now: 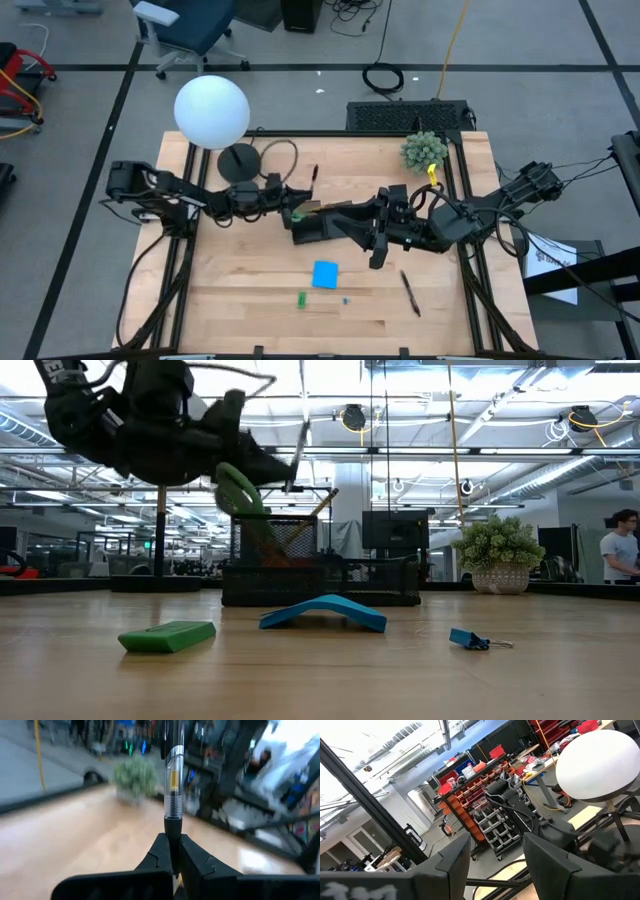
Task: Pick and place office supplies into organizer
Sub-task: Put the left black pen into the black desk organizer
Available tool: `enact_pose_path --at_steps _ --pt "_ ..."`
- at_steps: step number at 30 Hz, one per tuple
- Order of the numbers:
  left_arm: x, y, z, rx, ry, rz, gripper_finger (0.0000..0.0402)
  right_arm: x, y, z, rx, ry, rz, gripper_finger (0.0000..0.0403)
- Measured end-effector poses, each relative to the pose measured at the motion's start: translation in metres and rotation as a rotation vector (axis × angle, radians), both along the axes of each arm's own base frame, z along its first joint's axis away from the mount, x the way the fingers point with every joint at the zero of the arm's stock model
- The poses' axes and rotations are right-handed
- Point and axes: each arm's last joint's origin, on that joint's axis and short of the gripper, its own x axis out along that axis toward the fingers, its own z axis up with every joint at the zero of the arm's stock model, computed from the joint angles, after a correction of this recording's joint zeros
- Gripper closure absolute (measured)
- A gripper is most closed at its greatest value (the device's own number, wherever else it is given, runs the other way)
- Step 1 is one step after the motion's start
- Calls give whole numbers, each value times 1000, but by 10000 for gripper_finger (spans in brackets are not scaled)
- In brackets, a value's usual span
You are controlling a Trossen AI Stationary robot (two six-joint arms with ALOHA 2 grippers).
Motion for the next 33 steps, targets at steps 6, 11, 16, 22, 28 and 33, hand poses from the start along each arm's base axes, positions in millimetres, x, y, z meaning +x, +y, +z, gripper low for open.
enact_pose_path --at_steps 6,11,16,22,28,33 --pt "2 -1 -5 -6 7 -23 400 0 0 0 0 0 0 232" --pt "2 -4 -4 5 -1 -50 400 1 -1 0 0 0 -4 232" --pt "2 -5 -4 25 2 -113 399 1 -2 0 -1 0 -6 232" --pt "2 -6 -4 47 5 -143 399 1 -2 0 -1 0 -6 232" --pt "2 -4 -4 68 9 -138 398 1 -2 0 0 0 -6 232" --pt "2 -4 -4 80 11 -132 394 1 -2 0 -1 0 -6 232"
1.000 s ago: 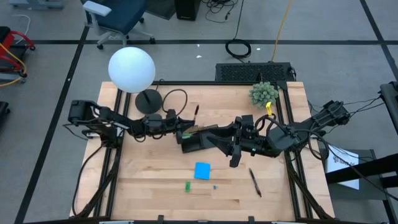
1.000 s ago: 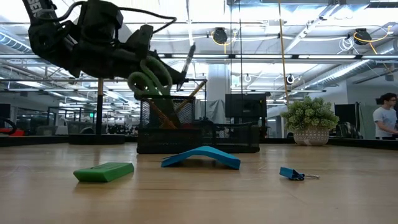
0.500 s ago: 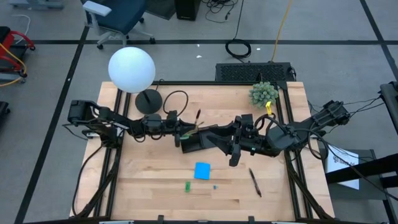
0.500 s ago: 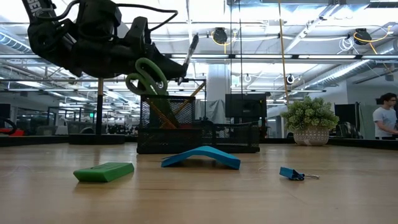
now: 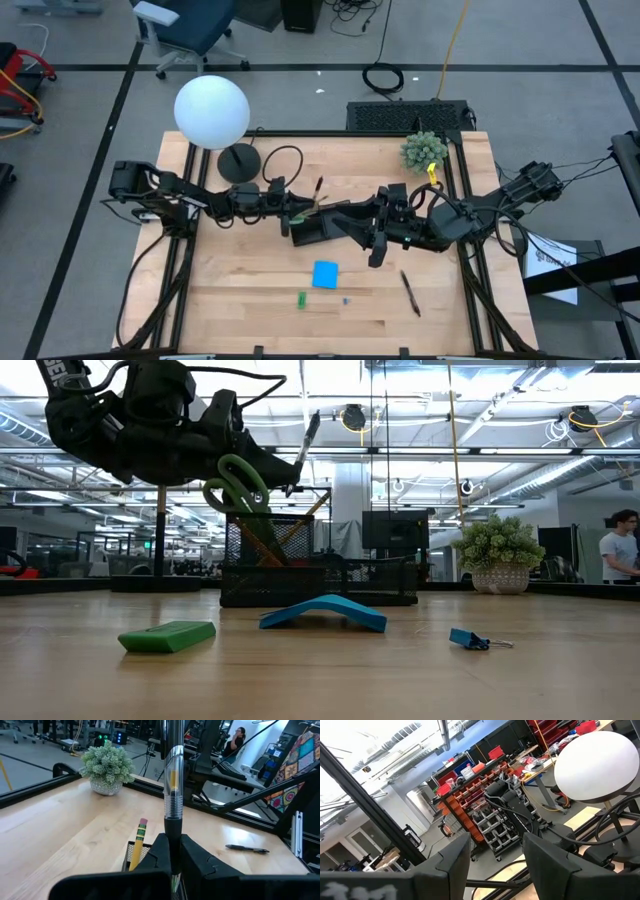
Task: Pick and place office supplies into organizer
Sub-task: Put the left black pen into the black desk organizer
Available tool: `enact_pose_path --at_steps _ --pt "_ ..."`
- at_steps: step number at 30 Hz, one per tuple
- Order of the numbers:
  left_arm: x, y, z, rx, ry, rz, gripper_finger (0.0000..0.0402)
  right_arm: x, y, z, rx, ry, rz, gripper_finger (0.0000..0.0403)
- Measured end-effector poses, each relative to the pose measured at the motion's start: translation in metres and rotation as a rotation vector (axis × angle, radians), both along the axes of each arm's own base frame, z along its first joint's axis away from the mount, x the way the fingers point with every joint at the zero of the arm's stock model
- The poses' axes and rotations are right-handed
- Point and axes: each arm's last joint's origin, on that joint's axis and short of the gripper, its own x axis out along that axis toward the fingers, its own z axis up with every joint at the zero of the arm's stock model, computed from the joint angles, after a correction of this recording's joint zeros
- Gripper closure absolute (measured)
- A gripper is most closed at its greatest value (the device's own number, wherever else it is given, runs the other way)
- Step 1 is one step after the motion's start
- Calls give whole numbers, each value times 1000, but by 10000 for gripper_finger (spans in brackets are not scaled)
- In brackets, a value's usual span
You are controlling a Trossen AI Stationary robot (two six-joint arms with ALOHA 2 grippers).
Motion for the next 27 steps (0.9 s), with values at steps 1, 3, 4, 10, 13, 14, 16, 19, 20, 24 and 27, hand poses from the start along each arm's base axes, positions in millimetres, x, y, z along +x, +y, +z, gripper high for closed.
enact_pose_path --at_steps 1,3,4,10,13,14,16,19,20,24,27 --pt "0 0 0 0 0 1 394 0 0 0 0 0 0 232" --pt "0 0 0 0 -1 1 396 0 0 0 -1 0 0 232" --pt "0 0 0 0 0 2 398 0 0 0 -2 1 0 232" --pt "0 0 0 -8 -2 3 378 0 0 -1 -7 9 0 232" --pt "0 0 0 -16 -3 4 353 0 0 -2 -8 15 0 232" --pt "0 0 0 -19 -3 4 345 0 0 -2 -8 15 0 232" --pt "0 0 0 -32 -5 10 328 0 0 -1 -8 15 0 232" --pt "0 1 0 -39 -5 23 304 0 0 -1 -8 14 0 232" --pt "0 1 0 -39 -6 24 296 0 0 -1 -8 15 0 232" --pt "0 1 0 -40 -6 24 269 0 0 -1 -8 14 0 232" --pt "0 1 0 -49 -6 25 255 0 0 -1 -8 14 0 232"
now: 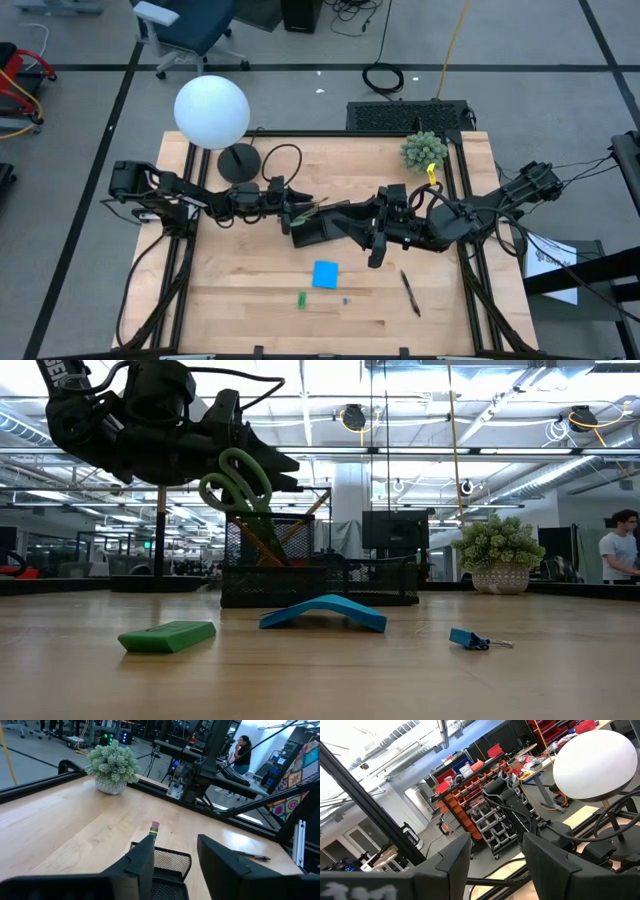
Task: Pick and place office supplies into organizer
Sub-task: Put the left black pen into the black desk organizer
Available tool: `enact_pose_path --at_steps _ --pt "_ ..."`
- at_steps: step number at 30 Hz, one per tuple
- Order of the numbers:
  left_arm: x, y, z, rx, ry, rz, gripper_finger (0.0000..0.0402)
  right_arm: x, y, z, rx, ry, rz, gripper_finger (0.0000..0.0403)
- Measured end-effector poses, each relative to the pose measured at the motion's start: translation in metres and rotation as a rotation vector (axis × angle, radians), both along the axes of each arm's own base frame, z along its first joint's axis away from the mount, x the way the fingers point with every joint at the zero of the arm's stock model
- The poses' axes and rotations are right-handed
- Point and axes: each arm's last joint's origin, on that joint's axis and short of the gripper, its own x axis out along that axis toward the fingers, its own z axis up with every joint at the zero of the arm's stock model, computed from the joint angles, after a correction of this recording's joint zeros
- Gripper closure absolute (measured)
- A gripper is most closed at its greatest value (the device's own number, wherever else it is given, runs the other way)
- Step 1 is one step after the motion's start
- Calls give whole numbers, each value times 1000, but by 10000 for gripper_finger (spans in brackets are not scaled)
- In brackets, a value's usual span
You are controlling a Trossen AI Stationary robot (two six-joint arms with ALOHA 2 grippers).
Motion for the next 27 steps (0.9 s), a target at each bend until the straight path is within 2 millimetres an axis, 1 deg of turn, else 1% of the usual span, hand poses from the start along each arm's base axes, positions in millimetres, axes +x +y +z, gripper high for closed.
enact_pose_path --at_steps 4,9,13,17,21,23,27 --pt "0 0 0 -9 -2 1 244 0 0 0 0 0 0 232" --pt "0 0 1 -40 -11 3 243 0 0 0 -1 0 0 232" --pt "-1 0 7 -66 -57 -12 242 0 0 0 -4 1 0 232" --pt "-2 -1 22 -46 -94 -23 242 2 -5 0 -5 1 -17 232" --pt "-5 -1 46 -20 -115 -26 242 5 -13 0 -9 1 -40 232" --pt "-7 -1 58 -13 -88 -25 242 7 -16 0 -30 5 -31 232" --pt "-12 -2 78 33 48 -31 242 12 -26 -1 -43 13 -8 232"
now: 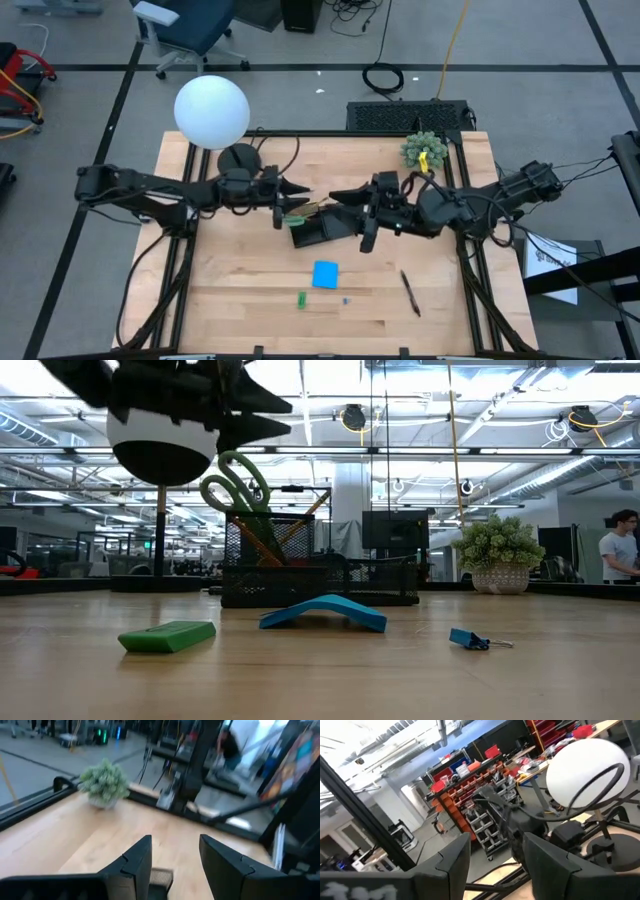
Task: Pick and place office supplies into organizer
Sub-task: Put the left black pen into the black desk organizer
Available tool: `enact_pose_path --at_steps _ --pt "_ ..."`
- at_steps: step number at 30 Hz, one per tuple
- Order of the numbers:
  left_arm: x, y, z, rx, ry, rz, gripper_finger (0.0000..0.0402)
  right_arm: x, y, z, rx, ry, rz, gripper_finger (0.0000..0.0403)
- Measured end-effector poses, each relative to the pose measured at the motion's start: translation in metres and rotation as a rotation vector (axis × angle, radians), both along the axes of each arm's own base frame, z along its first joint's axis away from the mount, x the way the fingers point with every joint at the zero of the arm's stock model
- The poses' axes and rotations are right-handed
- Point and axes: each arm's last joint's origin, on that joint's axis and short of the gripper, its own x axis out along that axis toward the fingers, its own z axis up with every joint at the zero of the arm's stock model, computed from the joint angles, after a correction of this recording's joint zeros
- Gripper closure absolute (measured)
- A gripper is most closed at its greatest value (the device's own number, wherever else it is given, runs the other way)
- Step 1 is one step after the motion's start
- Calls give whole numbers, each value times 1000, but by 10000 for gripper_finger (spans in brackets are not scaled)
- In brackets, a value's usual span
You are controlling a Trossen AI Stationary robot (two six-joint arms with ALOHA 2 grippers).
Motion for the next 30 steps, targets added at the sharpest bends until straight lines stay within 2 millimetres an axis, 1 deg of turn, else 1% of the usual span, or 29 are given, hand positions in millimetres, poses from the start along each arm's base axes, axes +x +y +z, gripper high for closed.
enact_pose_path --at_steps 5,10,15,20,25,28,30 --pt "-12 -1 32 84 123 6 243 6 -15 -2 -11 15 36 232" --pt "-28 1 70 130 90 99 243 11 -33 -3 -37 35 56 232" --pt "-44 2 93 133 46 158 243 17 -57 -10 -27 101 94 232" --pt "-58 1 105 100 -11 191 243 19 -87 -18 12 184 138 232" --pt "-70 0 109 90 -17 206 243 23 -115 -23 -64 220 170 232" --pt "-74 0 112 103 -31 205 243 29 -127 -30 -93 243 189 232" --pt "-77 0 113 126 -31 203 243 35 -134 -38 -102 278 207 232"
